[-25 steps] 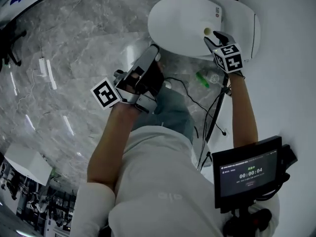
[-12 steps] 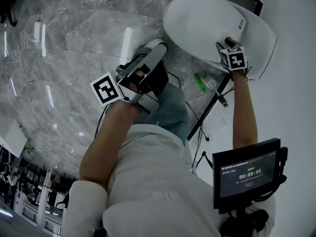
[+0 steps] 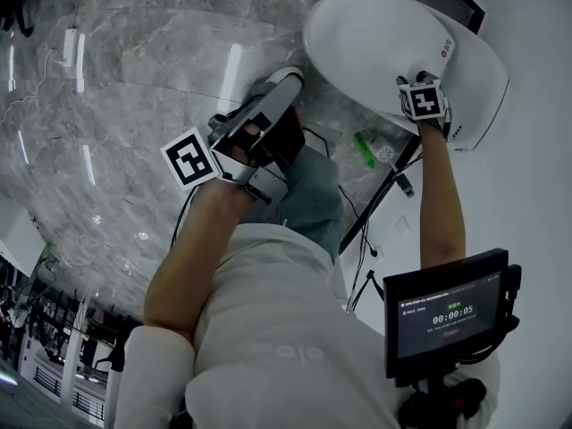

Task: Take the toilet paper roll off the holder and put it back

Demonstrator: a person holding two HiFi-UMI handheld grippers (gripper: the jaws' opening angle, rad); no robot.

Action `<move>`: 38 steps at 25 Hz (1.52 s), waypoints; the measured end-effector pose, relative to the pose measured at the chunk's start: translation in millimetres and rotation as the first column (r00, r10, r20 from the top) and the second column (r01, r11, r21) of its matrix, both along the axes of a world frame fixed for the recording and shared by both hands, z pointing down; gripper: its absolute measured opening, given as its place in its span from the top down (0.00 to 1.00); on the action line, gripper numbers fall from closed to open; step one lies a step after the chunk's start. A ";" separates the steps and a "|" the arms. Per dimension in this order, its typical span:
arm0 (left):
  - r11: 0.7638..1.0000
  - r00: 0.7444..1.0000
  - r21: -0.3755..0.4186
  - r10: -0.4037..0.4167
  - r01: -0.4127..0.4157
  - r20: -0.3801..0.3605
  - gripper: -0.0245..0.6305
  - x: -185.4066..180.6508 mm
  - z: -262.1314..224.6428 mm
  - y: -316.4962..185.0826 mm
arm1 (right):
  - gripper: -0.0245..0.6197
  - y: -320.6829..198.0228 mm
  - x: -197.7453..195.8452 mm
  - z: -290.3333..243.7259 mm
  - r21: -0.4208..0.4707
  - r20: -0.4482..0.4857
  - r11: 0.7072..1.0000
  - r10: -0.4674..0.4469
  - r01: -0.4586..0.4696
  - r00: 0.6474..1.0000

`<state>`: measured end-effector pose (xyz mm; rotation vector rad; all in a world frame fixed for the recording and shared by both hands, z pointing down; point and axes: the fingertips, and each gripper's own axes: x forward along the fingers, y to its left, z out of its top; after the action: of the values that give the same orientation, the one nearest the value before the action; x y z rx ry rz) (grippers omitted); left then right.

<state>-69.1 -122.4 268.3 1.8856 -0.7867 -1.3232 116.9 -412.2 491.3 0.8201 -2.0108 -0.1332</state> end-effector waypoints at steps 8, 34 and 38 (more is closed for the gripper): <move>1.000 1.000 0.007 0.010 -0.010 0.011 0.95 0.3 -1.3 -6.3 | 0.70 -7.4 14.0 -0.2 0.015 0.020 1.000 0.014 -0.015 1.000; 0.997 0.995 -0.046 -0.070 0.067 -0.076 0.95 -32.4 51.3 3.5 | 0.70 144.7 -78.0 -156.8 -0.107 0.867 0.925 -0.092 0.363 0.490; 0.998 0.998 -0.031 0.045 -0.047 -0.052 0.95 8.8 19.2 -21.7 | 0.70 158.3 -8.5 -204.8 -0.099 0.953 0.951 0.006 0.293 0.303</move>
<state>-60.3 -144.0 287.5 1.8272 -0.7302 -1.3176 108.5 -253.9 286.5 0.5409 -3.1581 0.7052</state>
